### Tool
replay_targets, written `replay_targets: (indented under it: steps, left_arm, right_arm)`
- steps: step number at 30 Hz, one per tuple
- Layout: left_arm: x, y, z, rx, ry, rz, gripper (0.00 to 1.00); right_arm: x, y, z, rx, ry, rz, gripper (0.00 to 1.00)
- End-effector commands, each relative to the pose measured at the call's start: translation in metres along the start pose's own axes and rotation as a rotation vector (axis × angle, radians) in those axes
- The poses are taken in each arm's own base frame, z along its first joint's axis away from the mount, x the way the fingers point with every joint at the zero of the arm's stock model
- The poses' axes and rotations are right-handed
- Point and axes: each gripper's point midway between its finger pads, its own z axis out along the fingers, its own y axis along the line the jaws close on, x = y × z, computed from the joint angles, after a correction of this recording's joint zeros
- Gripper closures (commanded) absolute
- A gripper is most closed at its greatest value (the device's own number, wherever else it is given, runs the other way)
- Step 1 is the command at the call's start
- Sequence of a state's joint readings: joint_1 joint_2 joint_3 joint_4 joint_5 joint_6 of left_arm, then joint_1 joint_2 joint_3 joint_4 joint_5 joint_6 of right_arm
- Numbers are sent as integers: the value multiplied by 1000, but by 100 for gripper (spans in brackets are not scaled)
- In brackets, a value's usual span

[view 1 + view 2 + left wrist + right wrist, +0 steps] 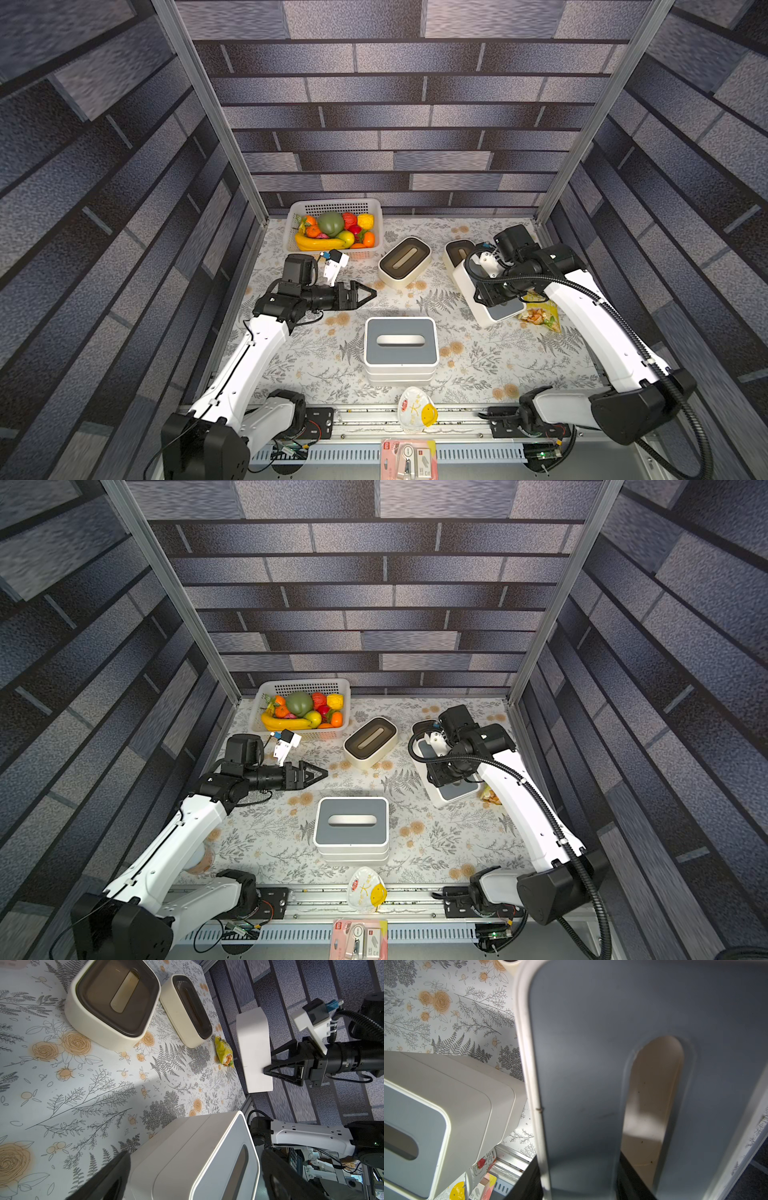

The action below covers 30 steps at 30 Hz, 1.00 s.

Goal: Stack the tissue boxes
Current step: Place the tissue box at the tissue box.

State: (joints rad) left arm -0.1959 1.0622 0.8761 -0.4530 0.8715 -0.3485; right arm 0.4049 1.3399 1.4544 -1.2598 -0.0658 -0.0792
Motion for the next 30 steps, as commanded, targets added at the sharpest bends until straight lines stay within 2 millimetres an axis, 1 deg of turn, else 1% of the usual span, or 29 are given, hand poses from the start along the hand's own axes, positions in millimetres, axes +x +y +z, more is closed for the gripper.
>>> replay_targets:
  steps: [1, 9, 14, 17, 20, 23, 26, 30]
  left_arm:
    - [-2, -5, -3, 15, -24, 31, 0]
    - [-1, -3, -1, 21, -17, 35, 0]
    - [3, -12, 0, 66, 1, 42, 0]
    - [6, -16, -1, 86, 1, 0, 0]
    - [14, -14, -6, 62, -13, -60, 0]
    - [21, -18, -16, 75, -24, -127, 0]
    - [28, -17, -26, 62, -23, -213, 0]
    - [37, -19, -36, 68, -20, -276, 0]
  right_arm:
    - [-17, 5, -7, -7, -47, -90, 53]
    - [-35, 11, -11, -23, -85, -298, 53]
    - [-48, 19, -17, -43, -103, -452, 53]
    - [-53, 26, -20, -51, -103, -528, 53]
    - [-54, 40, -21, -67, -104, -617, 53]
    - [-52, 54, -22, -86, -99, -685, 53]
    - [-52, 61, -24, -82, -89, -715, 53]
    - [-54, 69, -30, -81, -106, -771, 53]
